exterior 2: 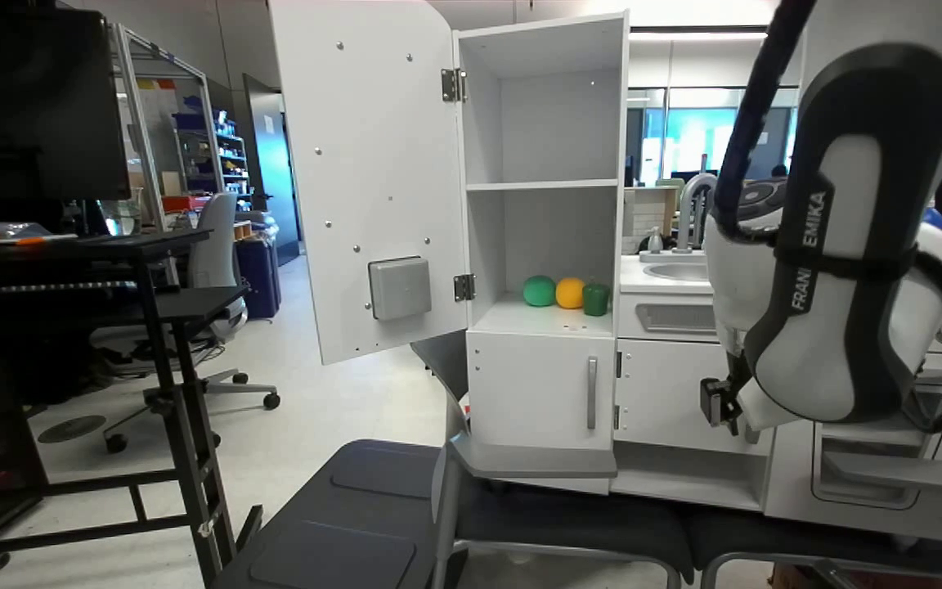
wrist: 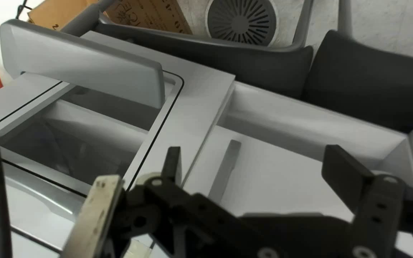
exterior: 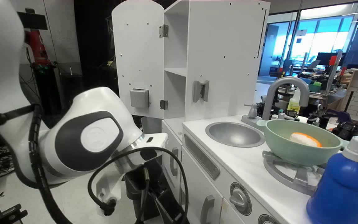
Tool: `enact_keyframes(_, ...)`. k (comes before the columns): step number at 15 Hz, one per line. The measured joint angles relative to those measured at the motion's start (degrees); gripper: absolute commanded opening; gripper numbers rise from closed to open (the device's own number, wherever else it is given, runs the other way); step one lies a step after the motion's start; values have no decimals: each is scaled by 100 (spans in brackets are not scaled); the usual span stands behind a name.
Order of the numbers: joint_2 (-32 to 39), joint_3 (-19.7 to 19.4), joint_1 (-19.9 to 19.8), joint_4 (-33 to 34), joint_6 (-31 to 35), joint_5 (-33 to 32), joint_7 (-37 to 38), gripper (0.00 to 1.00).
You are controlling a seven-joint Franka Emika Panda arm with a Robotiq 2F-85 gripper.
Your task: Pick up the black bottle and the orange object and put them in the cabinet
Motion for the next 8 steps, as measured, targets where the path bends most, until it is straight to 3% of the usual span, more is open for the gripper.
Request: enact_keyframes(8, -2389, -57, 196, -2092, 65, -335, -2431, 100)
